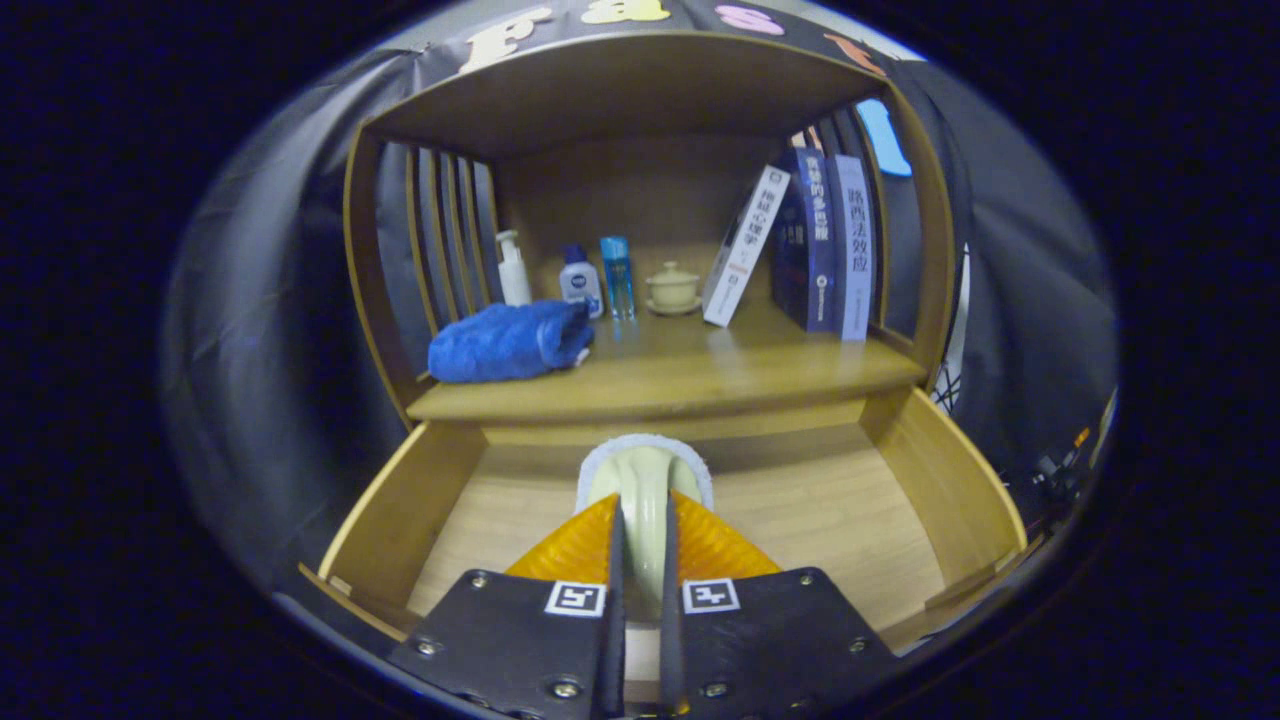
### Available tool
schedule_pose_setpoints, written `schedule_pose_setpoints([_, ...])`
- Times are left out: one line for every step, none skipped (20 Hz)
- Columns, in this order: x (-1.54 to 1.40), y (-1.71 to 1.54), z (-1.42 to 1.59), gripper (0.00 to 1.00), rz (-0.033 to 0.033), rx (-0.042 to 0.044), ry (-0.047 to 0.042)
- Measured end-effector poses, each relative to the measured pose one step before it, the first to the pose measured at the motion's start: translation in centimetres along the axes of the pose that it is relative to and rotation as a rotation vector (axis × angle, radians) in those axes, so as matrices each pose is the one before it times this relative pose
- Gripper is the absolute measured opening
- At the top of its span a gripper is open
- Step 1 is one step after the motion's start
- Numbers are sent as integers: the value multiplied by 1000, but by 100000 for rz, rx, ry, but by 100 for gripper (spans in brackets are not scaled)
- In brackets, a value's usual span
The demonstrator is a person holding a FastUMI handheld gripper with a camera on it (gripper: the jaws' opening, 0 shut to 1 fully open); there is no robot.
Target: Pull open the drawer, take out the items inside it, and place them on the countertop above the cabinet.
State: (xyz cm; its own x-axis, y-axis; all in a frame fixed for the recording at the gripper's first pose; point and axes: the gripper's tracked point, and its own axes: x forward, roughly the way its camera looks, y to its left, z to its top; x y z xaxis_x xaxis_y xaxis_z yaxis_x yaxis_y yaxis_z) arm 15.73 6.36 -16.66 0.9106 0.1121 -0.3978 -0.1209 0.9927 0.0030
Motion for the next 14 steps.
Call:
schedule_pose_setpoints([-596,248,1030,14,945,577,-1651])
schedule_pose_setpoints([-610,223,1094,14,741,870,-2260])
schedule_pose_setpoints([-500,249,1044,14,739,617,-1935])
schedule_pose_setpoints([-381,121,1108,14,387,152,-1997])
schedule_pose_setpoints([-255,121,929,14,227,-638,-1559])
schedule_pose_setpoints([-177,84,741,14,202,-1397,-1016])
schedule_pose_setpoints([-21,-1,751,14,-49,-1592,-926])
schedule_pose_setpoints([43,30,610,14,-217,-1330,-712])
schedule_pose_setpoints([218,-185,547,14,-537,-807,-916])
schedule_pose_setpoints([308,-14,378,14,-46,-541,-266])
schedule_pose_setpoints([302,45,358,14,130,-566,-47])
schedule_pose_setpoints([421,-251,301,14,-482,-963,6])
schedule_pose_setpoints([549,-244,299,14,-555,-934,79])
schedule_pose_setpoints([601,-92,160,14,-301,-761,112])
